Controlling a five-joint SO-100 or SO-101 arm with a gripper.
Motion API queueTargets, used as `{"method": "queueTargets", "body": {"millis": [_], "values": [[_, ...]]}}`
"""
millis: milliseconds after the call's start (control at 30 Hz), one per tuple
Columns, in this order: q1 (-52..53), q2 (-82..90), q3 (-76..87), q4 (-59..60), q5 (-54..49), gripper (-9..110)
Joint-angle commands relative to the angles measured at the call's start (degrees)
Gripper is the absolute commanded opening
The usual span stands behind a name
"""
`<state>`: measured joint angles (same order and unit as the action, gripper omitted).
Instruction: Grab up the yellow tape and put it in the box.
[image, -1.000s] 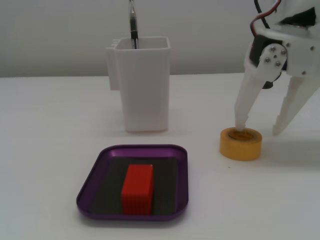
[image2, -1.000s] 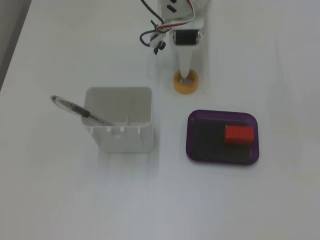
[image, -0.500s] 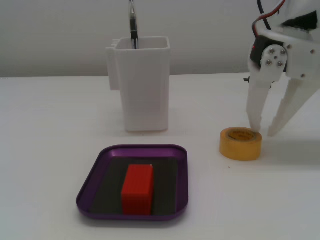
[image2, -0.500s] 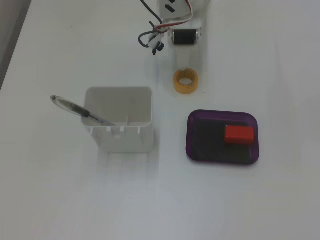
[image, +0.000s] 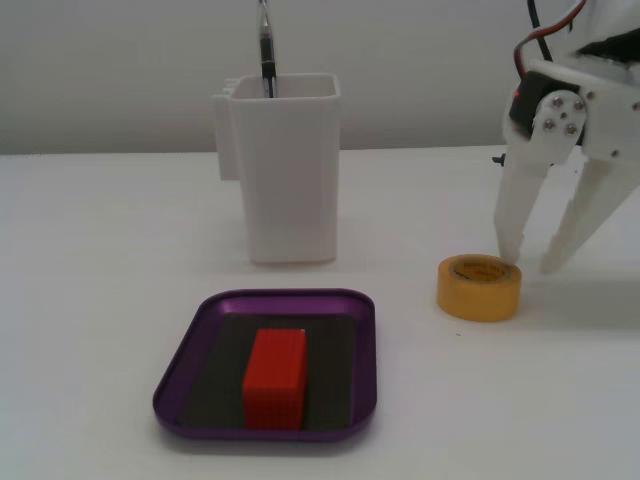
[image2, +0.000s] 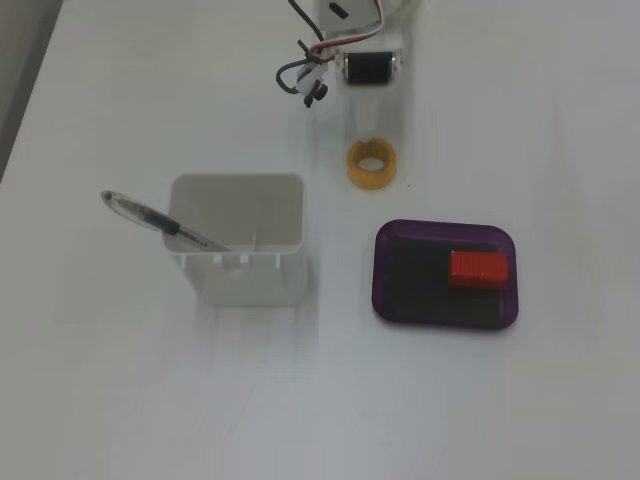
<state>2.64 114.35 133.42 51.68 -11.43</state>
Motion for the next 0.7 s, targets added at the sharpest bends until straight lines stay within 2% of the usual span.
{"method": "queueTargets", "body": {"millis": [0, 367, 667], "values": [[-0.09, 0.97, -2.64, 2.72, -0.44, 5], [-0.26, 0.97, -3.69, 3.34, -0.53, 5], [-0.26, 1.05, -3.69, 3.43, -0.44, 13]]}}
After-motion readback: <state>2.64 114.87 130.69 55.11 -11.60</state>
